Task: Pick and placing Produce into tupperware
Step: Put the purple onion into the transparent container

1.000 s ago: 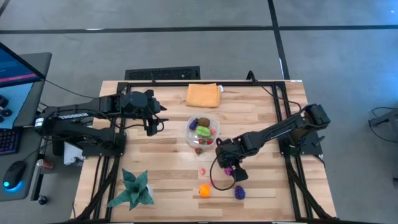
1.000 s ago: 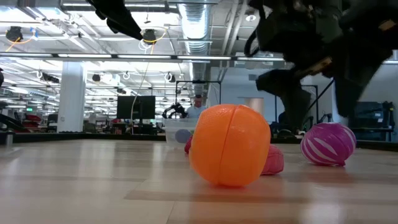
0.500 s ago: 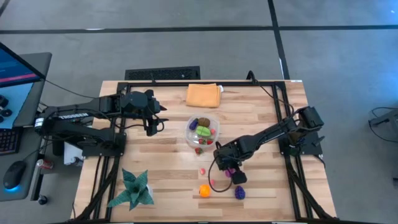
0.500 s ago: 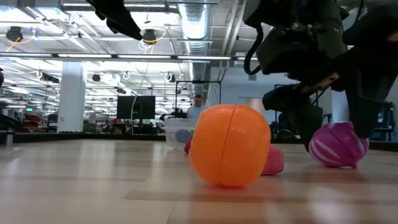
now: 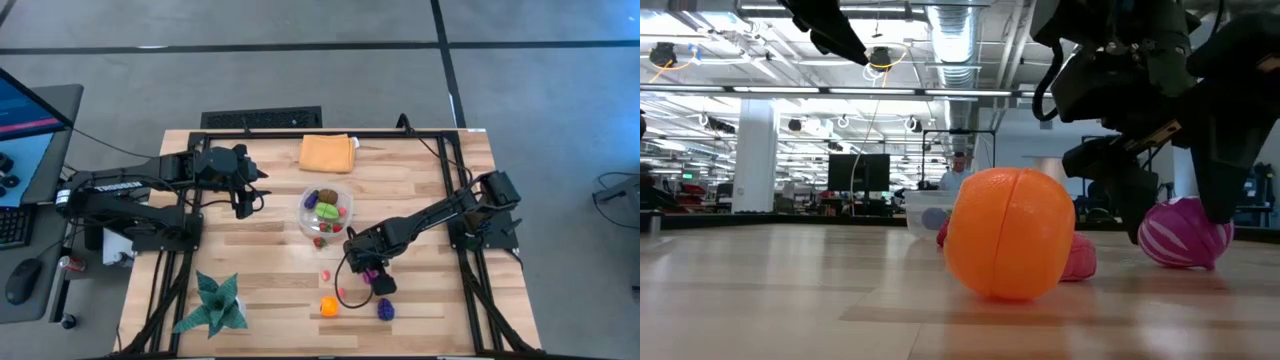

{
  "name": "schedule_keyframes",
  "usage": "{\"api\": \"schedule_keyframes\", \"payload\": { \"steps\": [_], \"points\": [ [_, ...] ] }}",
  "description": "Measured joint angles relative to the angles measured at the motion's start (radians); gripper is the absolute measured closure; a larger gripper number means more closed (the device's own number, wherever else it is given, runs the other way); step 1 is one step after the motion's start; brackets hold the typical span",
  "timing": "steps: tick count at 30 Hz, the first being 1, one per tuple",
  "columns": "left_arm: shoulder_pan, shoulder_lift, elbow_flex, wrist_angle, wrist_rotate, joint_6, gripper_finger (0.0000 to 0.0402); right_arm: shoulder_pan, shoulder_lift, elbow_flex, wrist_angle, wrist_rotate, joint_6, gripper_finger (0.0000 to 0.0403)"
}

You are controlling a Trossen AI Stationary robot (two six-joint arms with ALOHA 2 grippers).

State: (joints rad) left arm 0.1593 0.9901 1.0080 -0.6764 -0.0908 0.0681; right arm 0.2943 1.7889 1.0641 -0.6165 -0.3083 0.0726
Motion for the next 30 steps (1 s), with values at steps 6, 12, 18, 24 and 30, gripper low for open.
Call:
{"api": "schedule_keyframes", "payload": {
  "steps": [6, 12, 18, 24, 30],
  "points": [
    [0.000, 0.000, 0.000, 0.000, 0.000, 0.001, 0.0193, 0.000, 0.000, 0.000, -0.005, 0.023, 0.017, 0.0067],
    [0.000, 0.000, 0.000, 0.000, 0.000, 0.002, 0.0193, 0.000, 0.000, 0.000, -0.009, 0.023, 0.018, 0.0067],
    [0.000, 0.000, 0.000, -0.001, 0.000, 0.002, 0.0193, 0.000, 0.000, -0.001, -0.010, 0.023, 0.018, 0.0067],
    [0.000, 0.000, 0.000, -0.006, 0.000, 0.001, 0.0193, 0.000, 0.000, -0.007, -0.019, 0.029, 0.026, 0.0067],
    [0.000, 0.000, 0.000, -0.006, 0.000, 0.001, 0.0193, 0.000, 0.000, -0.007, -0.019, 0.049, 0.034, 0.0069]
  ]
}}
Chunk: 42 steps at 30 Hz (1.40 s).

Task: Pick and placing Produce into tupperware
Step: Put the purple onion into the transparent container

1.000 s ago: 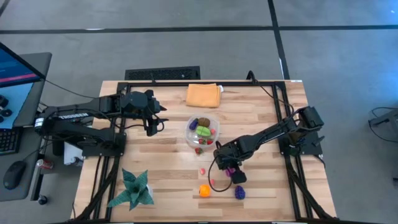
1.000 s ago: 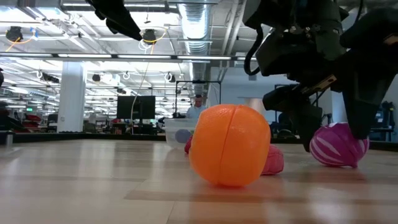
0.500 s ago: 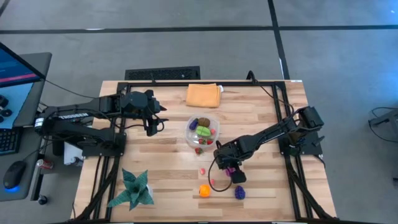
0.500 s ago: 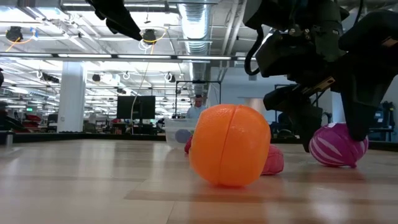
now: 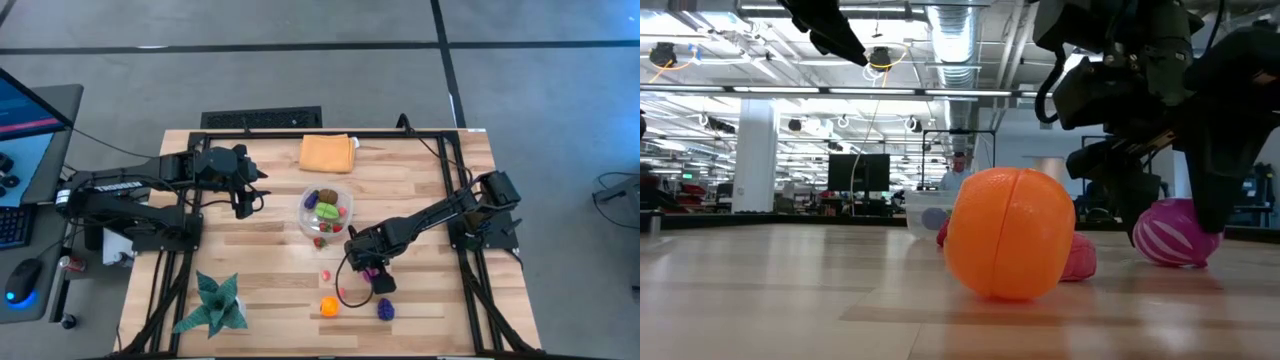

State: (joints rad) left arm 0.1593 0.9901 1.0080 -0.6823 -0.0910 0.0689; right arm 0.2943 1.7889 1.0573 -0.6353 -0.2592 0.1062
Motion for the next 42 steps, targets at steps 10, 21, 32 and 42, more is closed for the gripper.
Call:
{"api": "schedule_keyframes", "payload": {
  "steps": [10, 21, 32, 42],
  "points": [
    [0.000, 0.000, 0.000, 0.000, 0.000, 0.000, 0.0193, 0.000, 0.000, 0.000, -0.004, 0.025, 0.026, 0.0080],
    [0.000, 0.000, 0.000, -0.001, 0.000, 0.000, 0.0193, 0.000, 0.000, 0.000, -0.019, 0.025, 0.037, 0.0095],
    [0.000, 0.000, 0.000, -0.001, 0.000, 0.000, 0.0193, 0.000, 0.000, 0.000, -0.019, 0.025, 0.037, 0.0107],
    [0.000, 0.000, 0.000, -0.001, -0.002, 0.000, 0.0193, 0.000, -0.001, 0.000, -0.024, 0.025, 0.039, 0.0110]
  ]
}}
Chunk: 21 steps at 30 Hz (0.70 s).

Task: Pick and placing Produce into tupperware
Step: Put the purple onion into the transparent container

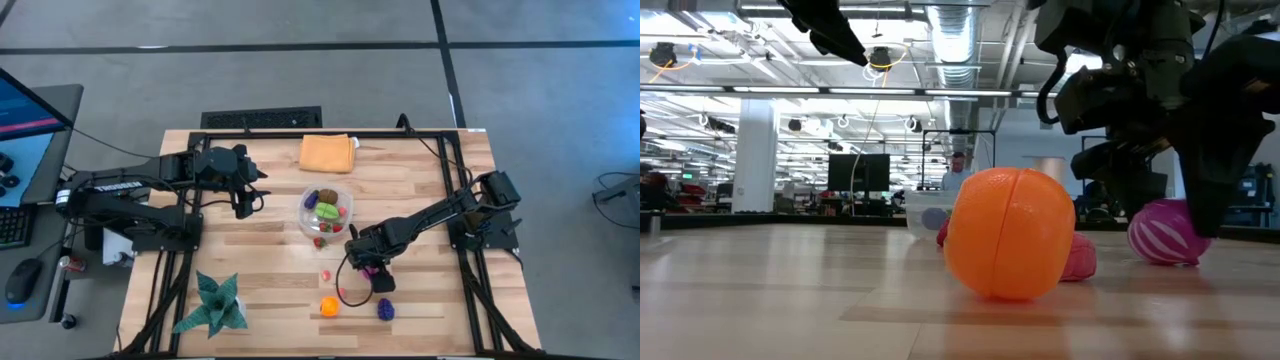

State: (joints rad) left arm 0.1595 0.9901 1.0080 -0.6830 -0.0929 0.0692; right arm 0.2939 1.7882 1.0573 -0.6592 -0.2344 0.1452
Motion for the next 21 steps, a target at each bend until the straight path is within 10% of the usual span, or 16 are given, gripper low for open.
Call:
{"api": "schedule_keyframes", "payload": {
  "steps": [21],
  "points": [
    [0.000, 0.000, 0.000, 0.000, -0.002, 0.006, 0.0193, -0.098, -0.140, 0.001, -0.030, 0.001, 0.006, 0.0111]
  ]
}}
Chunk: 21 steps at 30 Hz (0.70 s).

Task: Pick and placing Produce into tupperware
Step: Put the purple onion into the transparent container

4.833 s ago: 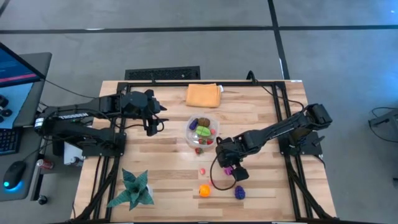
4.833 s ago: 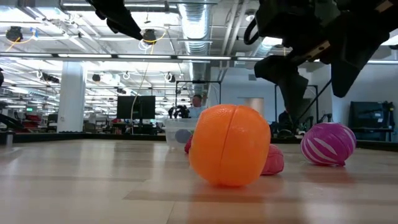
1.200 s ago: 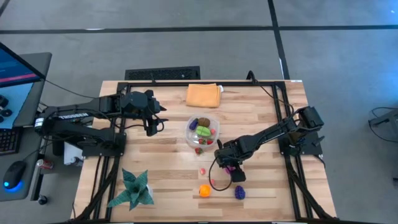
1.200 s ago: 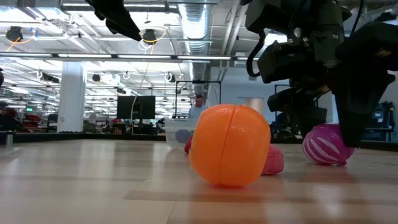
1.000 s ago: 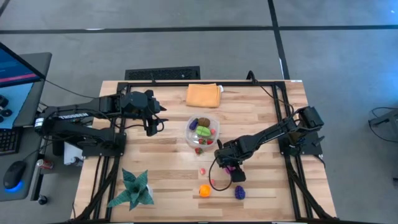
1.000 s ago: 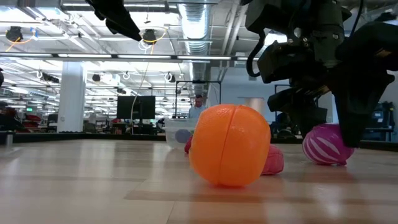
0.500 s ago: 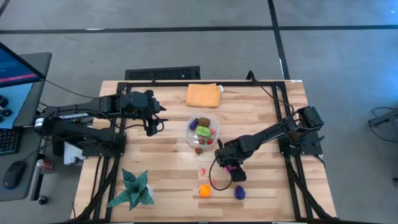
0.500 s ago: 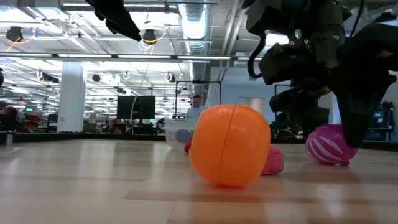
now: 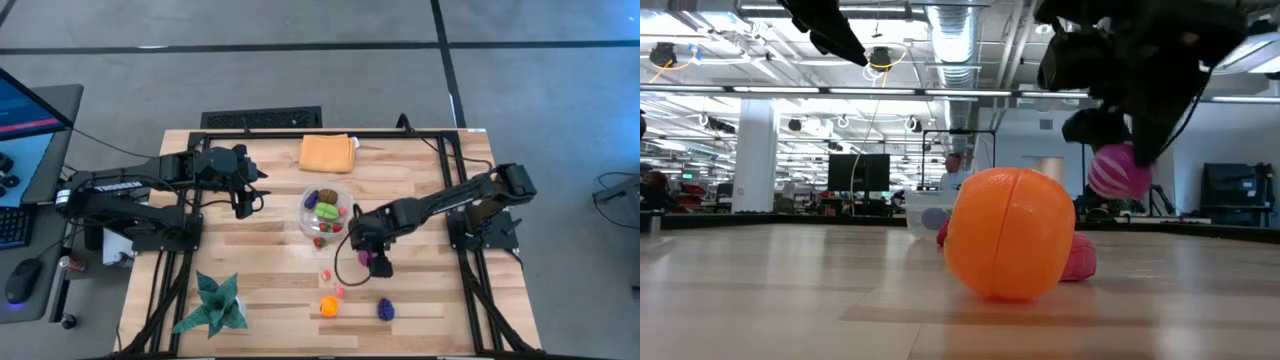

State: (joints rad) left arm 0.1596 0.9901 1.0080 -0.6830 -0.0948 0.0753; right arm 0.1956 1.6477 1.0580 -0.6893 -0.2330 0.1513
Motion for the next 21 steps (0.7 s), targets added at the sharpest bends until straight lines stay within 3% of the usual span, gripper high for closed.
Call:
{"api": "schedule_keyframes", "payload": {
  "steps": [13, 21],
  "points": [
    [0.000, 0.000, 0.000, 0.001, 0.000, 0.000, 0.0193, -0.152, -0.191, 0.000, 0.034, 0.122, 0.007, 0.0111],
    [0.000, 0.000, 0.000, 0.017, 0.000, -0.007, 0.0193, -0.259, -0.203, 0.000, 0.103, 0.163, -0.023, 0.0111]
  ]
}}
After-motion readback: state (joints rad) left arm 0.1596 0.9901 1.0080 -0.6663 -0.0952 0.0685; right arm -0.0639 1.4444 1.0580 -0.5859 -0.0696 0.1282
